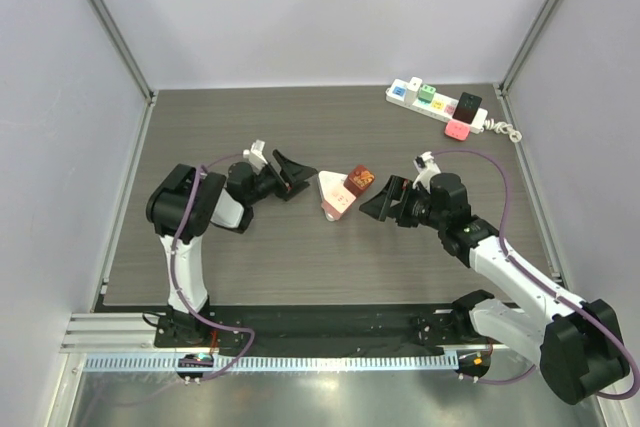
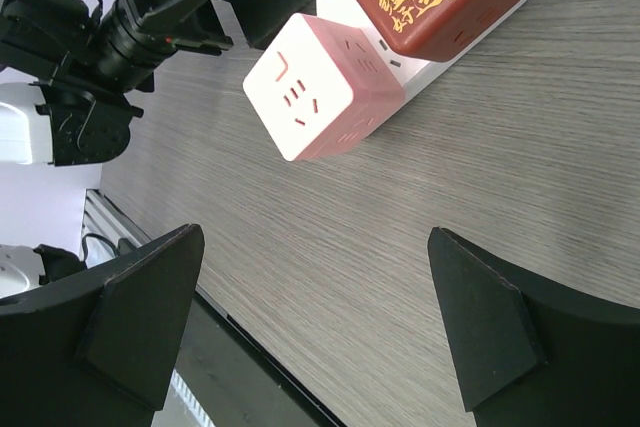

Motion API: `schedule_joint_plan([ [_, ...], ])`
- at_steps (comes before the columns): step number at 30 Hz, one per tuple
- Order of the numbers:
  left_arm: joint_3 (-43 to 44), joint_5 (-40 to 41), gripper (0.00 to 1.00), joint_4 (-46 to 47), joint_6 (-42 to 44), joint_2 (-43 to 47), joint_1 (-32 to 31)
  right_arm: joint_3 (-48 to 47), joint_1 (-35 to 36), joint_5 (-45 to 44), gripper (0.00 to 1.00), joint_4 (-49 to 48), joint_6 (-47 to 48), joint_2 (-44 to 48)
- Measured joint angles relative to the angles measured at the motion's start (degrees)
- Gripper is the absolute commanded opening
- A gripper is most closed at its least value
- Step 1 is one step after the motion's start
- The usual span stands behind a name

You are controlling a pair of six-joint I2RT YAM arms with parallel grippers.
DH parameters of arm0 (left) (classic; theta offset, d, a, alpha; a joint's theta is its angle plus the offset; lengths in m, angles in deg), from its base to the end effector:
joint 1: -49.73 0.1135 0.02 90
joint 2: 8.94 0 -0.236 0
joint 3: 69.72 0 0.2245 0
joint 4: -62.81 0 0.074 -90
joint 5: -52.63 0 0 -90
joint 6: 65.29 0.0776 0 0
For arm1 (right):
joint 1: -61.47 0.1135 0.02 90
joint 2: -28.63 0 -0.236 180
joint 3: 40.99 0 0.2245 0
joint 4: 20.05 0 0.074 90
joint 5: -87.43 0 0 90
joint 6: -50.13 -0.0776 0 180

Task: Pull the plug off the socket

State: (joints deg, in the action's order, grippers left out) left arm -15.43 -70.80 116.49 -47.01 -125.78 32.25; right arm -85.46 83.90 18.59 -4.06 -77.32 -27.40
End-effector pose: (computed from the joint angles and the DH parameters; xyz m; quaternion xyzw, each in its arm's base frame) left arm 0.3373 -0.1511 0.1035 -0.1652 0.7328 -0.5929 0.2901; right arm 0.2092 0.1166 0.1965 0.0155 0.8458 0.3904 0.3632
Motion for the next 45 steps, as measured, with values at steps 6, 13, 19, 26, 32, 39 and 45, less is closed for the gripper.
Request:
schedule_joint_plan([
  [6, 0.3, 1.5, 0.75, -0.7, -0.1, -0.4, -2.6, 0.0, 0.0, -0.1, 1.0, -0.9, -0.9, 0.0],
  [13, 0.4, 5.5, 0.73, -5.8, 1.7, -0.1, -4.7, 0.0, 0.0, -0.2, 1.0, -2.6, -2.4, -2.6],
  [19, 1.4, 6.4, 0.73, -7.4, 1.9, 0.0, -5.1, 0.5, 0.8, -0.2, 0.99, -6.5, -4.3, -6.6],
  [26, 3.2, 6.3, 0.7, -7.8, 1.8, -1.3, -6.3, 0.6, 1.0, -3.3, 0.98, -9.7, -5.7, -9.9],
  [32, 4.0, 6.4, 0.59, -7.8, 1.8, -2.4, -7.0, 0.5, 1.0, -5.4, 0.97, -12.6, -6.7, -12.6],
  [39, 4.1, 6.4, 0.38, -8.6, 1.7, -2.8, -7.1, -0.2, 1.0, -5.6, 0.93, -17.0, -9.1, -17.2],
  [45, 4.1, 6.4, 0.18, -8.6, 1.7, -2.8, -7.1, 0.0, 1.7, -4.4, 0.93, -23.7, -12.8, -21.4],
])
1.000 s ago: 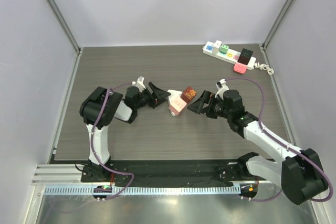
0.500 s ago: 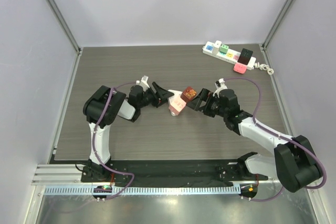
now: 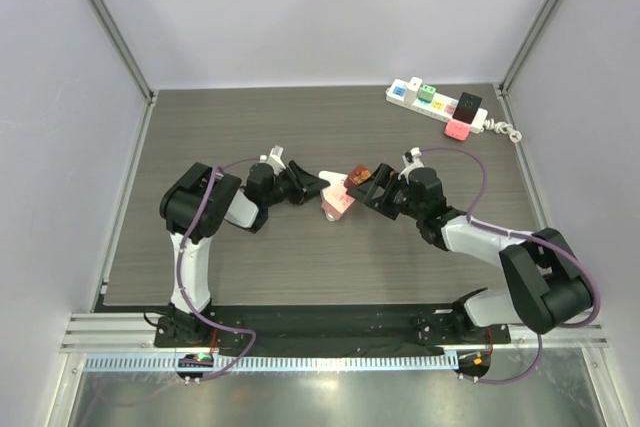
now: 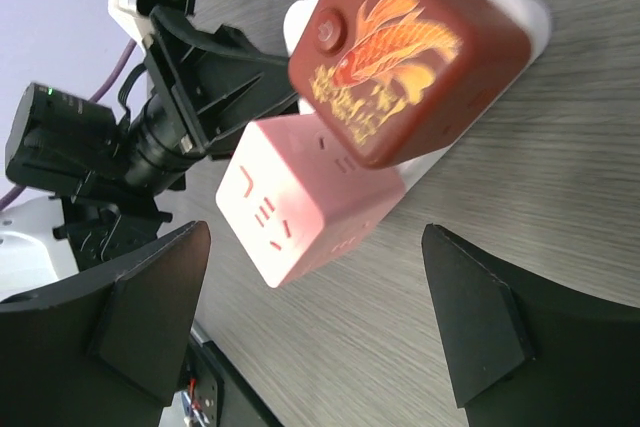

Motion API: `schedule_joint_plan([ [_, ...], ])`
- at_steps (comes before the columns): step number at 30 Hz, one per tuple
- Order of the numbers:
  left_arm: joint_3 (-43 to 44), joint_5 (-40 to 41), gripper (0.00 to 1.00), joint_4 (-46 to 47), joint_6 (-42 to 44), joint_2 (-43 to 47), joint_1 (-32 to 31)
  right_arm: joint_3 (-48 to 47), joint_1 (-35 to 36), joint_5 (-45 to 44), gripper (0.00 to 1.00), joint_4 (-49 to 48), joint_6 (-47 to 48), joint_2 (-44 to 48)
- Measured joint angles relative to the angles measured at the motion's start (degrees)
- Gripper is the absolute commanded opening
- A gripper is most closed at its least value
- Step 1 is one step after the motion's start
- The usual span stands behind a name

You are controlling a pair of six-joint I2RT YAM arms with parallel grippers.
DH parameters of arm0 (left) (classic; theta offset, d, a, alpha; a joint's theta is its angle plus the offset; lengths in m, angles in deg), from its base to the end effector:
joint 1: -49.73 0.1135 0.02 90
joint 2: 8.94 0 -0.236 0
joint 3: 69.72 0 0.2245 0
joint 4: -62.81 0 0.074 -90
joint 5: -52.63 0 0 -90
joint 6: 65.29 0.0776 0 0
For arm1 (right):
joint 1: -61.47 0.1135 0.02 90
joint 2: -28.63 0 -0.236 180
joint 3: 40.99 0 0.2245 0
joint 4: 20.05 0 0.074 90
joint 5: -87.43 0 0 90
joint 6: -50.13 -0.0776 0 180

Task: Pull the plug off the socket

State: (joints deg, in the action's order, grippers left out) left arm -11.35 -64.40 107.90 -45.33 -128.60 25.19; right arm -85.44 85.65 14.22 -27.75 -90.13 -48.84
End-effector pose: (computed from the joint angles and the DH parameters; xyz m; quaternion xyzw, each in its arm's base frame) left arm 0.3329 -0.1908 0.0817 -0.1713 0.7713 -0.5557 0.2587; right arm 0.2564 0.1397 0.1581 0.1125 0.8319 0.4183 0.3468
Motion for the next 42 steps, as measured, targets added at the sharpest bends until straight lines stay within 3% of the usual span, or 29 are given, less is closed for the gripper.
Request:
schedule_joint_plan([
  [4, 0.0, 0.0, 0.0, 0.0, 0.0, 0.0, 0.0, 1.4, 2.7, 0.0, 0.93, -4.6, -1.6, -1.8],
  [27, 0.0, 0.0, 0.0, 0.0, 0.0, 0.0, 0.0, 10.7, 7.7, -3.6, 0.95, -42.2, -15.6, -21.0],
  [42, 0.0, 0.4, 0.0, 0.2, 0.0, 0.0, 0.0, 8.8, 8.4, -3.8, 0.88, -47.3, -16.7, -25.1],
])
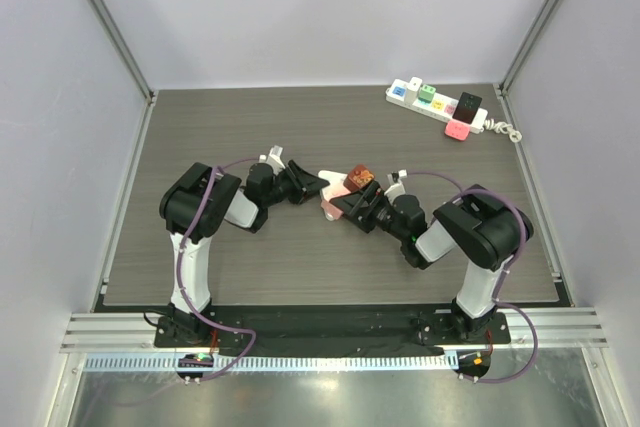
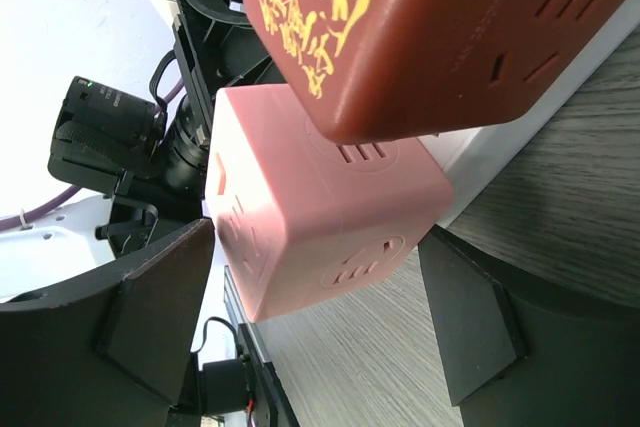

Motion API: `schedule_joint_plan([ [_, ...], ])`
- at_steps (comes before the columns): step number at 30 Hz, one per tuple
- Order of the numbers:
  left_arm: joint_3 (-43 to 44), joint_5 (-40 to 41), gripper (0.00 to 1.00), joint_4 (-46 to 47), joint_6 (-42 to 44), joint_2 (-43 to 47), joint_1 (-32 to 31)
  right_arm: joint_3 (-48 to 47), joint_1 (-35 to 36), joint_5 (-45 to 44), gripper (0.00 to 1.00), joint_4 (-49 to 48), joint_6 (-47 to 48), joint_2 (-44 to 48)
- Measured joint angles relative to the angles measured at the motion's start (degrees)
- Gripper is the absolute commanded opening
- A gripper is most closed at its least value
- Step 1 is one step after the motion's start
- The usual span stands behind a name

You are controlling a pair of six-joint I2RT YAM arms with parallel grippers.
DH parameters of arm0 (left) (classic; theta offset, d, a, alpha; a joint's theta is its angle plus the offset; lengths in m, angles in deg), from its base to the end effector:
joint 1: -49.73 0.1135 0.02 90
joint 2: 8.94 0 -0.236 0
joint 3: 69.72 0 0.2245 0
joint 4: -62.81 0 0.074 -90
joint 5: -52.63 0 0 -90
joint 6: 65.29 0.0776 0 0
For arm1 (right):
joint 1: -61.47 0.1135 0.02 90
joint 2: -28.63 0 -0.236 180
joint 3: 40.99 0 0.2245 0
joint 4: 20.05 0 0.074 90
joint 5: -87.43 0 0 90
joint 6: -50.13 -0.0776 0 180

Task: Pull the plug off the socket

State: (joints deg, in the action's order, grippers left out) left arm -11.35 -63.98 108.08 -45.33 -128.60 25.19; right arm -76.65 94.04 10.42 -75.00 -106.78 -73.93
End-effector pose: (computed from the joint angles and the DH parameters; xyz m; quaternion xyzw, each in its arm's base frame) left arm 0.3335 -0.1905 0.0821 -0.1729 0.7704 -0.5549 0.2621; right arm 0.2483 0.1793 0.1064 0.1598 0.7585 0.5342 0.3372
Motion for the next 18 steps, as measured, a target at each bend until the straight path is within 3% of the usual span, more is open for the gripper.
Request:
schedule_joint_plan([
  [6, 0.0, 0.0, 0.0, 0.0, 0.0, 0.0, 0.0, -0.2, 0.1, 0.0, 0.8, -1.8, -1.2, -1.4],
  [7, 0.0, 0.1, 0.0, 0.0, 0.0, 0.0, 0.0, -0.2, 0.1, -0.1, 0.7, -1.8, -1.4, -1.4],
  [10, 0.0, 0.3, 0.0, 0.0, -0.1, 0.0, 0.0, -0.2, 0.1, -0.4, 0.61, -1.7, -2.8, -1.4],
  [18, -0.2, 1.0, 0.0, 0.3, -0.3, 0.0, 0.0, -0.2, 0.1, -0.9, 0.18, -2.1, -5.4, -1.6],
])
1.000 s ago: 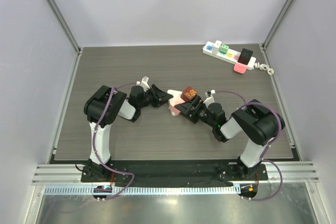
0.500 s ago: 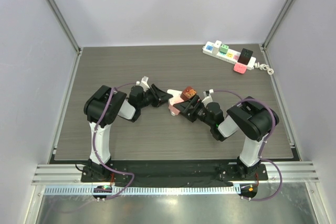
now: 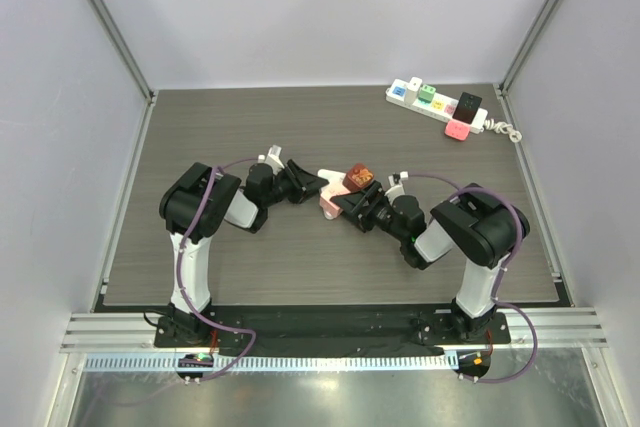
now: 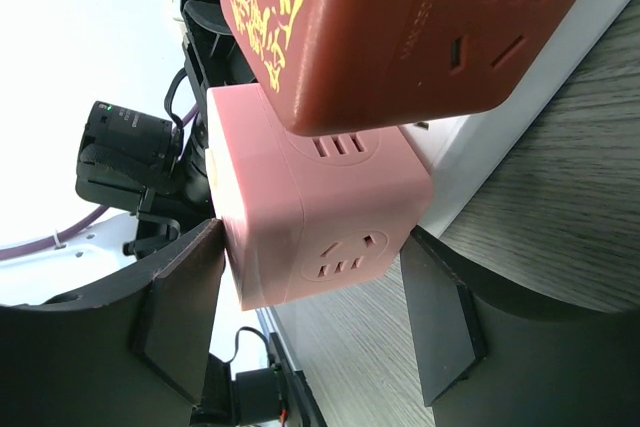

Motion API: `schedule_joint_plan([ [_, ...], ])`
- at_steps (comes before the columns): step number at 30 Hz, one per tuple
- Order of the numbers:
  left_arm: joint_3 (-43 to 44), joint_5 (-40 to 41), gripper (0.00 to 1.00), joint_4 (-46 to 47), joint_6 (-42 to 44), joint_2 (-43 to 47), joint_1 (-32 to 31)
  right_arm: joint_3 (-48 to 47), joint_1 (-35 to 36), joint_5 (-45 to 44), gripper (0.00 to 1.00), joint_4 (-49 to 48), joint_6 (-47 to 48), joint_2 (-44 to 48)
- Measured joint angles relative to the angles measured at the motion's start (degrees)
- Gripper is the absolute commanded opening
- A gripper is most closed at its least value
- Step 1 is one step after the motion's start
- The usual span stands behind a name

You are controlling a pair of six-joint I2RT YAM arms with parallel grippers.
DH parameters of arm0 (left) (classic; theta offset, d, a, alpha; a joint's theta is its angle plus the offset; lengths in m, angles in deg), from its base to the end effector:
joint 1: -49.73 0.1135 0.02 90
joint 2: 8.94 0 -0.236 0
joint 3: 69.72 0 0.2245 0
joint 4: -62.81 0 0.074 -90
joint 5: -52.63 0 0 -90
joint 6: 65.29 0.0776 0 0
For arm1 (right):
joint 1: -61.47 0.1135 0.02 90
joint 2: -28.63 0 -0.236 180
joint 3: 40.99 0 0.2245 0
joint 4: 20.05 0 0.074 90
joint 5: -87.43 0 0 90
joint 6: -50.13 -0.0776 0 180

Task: Pull the plug off the socket

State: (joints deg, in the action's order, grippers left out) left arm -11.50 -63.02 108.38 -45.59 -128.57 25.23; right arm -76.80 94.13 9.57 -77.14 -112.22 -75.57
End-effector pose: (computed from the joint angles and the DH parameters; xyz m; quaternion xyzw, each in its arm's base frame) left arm 0.3342 -0.1892 0.0822 -0.1794 0.7687 -0.5526 0.2676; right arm 0.2501 0.1797 0.1042 0.1980 0.7460 0.5500 0.3189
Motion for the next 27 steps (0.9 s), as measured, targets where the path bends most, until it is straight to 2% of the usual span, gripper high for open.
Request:
schedule_joint_plan([
  [1, -0.1, 0.1, 0.0, 0.1, 0.0, 0.0, 0.0, 0.0, 0.0, 0.0, 0.08, -0.4, -0.3, -0.3],
  [3, -0.3, 0.3, 0.0, 0.4, 0.2, 0.0, 0.0, 0.1, 0.0, 0.0, 0.01, -1.4, -1.0, -1.2],
  [10, -0.5, 0.9, 0.0, 0.9, 0.5, 0.0, 0.0, 0.2, 0.0, 0.5, 0.01, -6.2, -2.5, -4.6],
  [27, -0.7, 1.0, 0.0, 1.2, 0.4, 0.0, 0.0, 0.4, 0.0, 0.7, 0.01, -4.8, -2.2, -3.2],
])
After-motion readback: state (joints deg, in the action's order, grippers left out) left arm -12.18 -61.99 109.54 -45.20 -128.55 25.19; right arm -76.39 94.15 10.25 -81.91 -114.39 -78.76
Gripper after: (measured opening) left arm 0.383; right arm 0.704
